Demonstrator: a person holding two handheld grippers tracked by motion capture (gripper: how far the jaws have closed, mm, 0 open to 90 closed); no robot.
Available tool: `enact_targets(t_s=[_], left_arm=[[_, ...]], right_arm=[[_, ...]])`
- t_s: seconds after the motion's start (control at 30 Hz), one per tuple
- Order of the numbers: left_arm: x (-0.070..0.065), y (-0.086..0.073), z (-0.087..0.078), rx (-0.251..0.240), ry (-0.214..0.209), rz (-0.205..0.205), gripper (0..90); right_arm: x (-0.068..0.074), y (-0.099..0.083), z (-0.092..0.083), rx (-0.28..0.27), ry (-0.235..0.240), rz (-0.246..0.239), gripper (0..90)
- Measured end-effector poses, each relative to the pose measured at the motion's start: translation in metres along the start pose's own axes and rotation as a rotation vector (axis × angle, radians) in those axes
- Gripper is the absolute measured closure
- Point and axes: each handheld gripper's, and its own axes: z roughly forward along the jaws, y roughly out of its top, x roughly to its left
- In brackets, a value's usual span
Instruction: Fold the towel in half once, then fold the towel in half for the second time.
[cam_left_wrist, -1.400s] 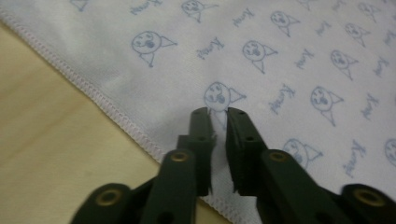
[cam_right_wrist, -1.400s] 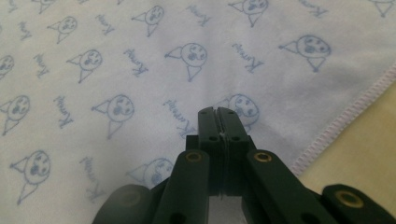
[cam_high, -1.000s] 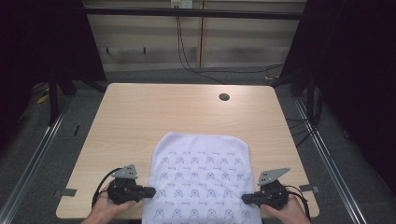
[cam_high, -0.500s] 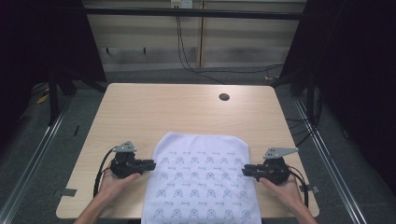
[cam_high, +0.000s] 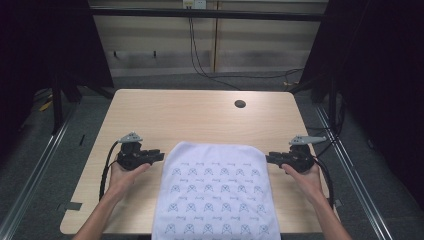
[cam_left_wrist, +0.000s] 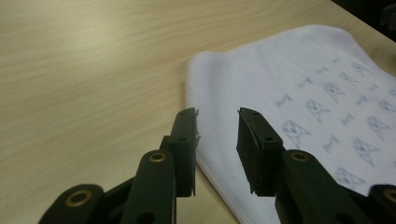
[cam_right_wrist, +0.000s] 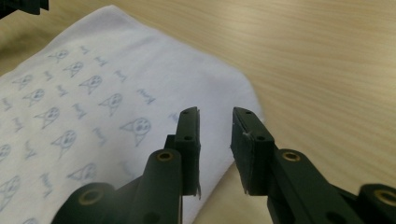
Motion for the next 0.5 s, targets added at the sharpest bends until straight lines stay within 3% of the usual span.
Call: enact_targets(t_s=[0.1, 0.13, 0.27, 0.3, 0.5], left_arm=[[0.007, 0.005, 0.011, 0.002, 0.014, -0.01, 70.7], [0.008, 0.007, 0.013, -0.001, 0.008, -0.027, 71.0], [0.012, 0.013, 0.026, -0.002, -0.004, -0.034, 70.8], [0.012, 0.014, 0.03, 0.014, 0.001, -0.018, 70.7], [0.013, 0.013, 0.046, 0.052, 0.013, -0.014, 68.0]], right_arm=[[-0.011, 0.007, 0.009, 0.0, -0.016, 0.009, 71.8], [-0.014, 0.008, 0.012, -0.001, -0.02, 0.011, 71.8], [-0.024, 0.012, 0.025, 0.016, -0.038, 0.014, 70.3], [-0.025, 0.013, 0.027, 0.014, -0.042, 0.017, 69.8], [-0.033, 0.018, 0.042, 0.026, -0.044, 0.031, 65.3]])
